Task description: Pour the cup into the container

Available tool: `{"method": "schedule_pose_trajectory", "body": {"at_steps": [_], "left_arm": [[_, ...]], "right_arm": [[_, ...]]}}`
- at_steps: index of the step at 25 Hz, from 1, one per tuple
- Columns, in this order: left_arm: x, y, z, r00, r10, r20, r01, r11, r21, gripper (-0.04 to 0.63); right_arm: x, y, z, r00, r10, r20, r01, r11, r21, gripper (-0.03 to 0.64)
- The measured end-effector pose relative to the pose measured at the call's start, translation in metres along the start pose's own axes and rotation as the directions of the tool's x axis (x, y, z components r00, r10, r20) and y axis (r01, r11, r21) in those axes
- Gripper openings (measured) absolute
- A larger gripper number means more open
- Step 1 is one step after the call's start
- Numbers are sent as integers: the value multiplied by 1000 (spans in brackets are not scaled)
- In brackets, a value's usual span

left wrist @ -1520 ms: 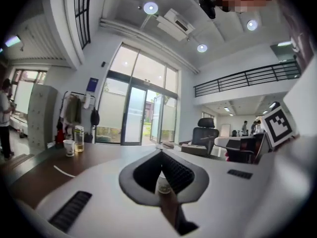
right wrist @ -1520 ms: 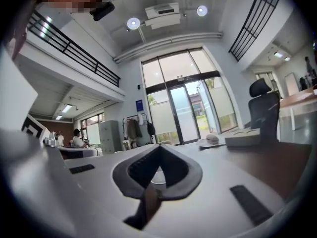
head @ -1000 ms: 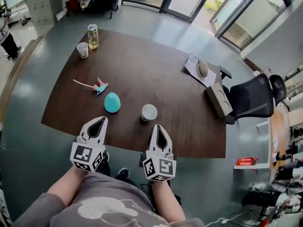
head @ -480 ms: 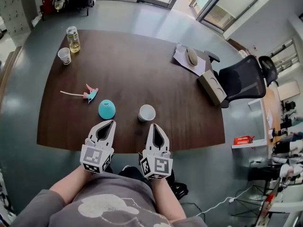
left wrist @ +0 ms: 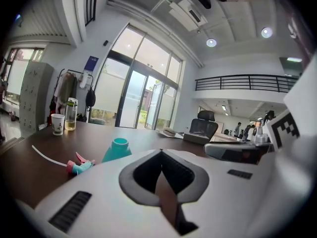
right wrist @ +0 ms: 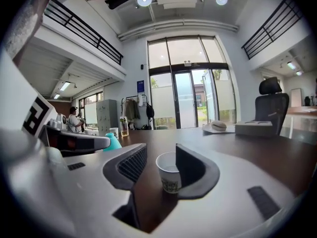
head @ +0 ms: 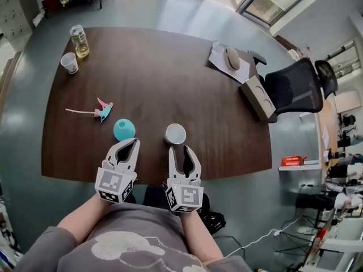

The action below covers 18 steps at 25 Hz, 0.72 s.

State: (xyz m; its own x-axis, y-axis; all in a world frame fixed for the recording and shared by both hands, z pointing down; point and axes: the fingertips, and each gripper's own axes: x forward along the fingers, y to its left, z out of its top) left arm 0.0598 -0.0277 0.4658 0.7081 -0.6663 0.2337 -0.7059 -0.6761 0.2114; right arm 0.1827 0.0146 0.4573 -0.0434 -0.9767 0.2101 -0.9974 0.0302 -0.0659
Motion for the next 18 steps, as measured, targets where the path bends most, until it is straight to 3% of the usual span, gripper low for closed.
{"method": "schedule_pose_trajectory", "body": {"at_steps": [7, 18], "left_arm": [[29, -4, -7, 999, 41, -34, -42, 999, -20, 8], [68, -10, -26, 994, 60, -95, -60, 998, -5, 8]], "right_arm": [[10, -15, -13, 998, 48, -30, -49, 999, -20, 322], [37, -20, -51, 974, 165, -153, -168, 986, -10, 367]]}}
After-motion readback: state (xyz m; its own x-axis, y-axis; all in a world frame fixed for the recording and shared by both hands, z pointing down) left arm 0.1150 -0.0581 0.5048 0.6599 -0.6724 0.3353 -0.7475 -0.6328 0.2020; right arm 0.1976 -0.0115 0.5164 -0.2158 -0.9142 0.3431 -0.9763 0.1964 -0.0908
